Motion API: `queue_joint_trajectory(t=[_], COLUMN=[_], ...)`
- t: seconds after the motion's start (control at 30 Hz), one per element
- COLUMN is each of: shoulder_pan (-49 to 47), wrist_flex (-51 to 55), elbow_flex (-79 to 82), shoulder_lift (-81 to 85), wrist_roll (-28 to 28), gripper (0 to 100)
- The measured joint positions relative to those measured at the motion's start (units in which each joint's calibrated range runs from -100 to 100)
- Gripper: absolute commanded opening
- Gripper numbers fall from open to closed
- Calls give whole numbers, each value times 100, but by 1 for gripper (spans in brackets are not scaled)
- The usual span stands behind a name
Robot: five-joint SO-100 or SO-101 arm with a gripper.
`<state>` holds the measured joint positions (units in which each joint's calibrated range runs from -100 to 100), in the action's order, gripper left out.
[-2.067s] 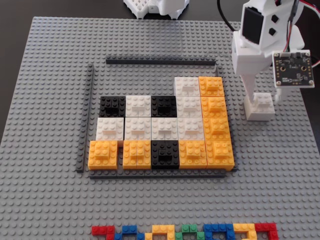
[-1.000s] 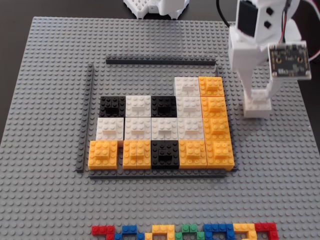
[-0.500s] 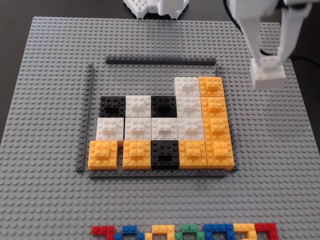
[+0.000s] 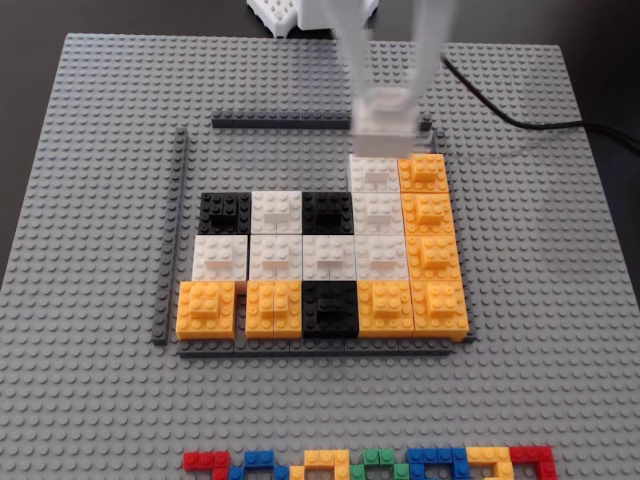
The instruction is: Grab the cube and place it into the grid
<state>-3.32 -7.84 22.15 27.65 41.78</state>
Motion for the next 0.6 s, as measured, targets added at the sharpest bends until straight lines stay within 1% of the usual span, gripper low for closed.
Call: queue_joint_trajectory(t=[0.3,0.6], shoulder_pan=[758,941], wrist_flex=[-327,-498], elbow_flex=[1580,2763], shoulder_lift=[696,1213], wrist_roll=[400,493], gripper=[8,8])
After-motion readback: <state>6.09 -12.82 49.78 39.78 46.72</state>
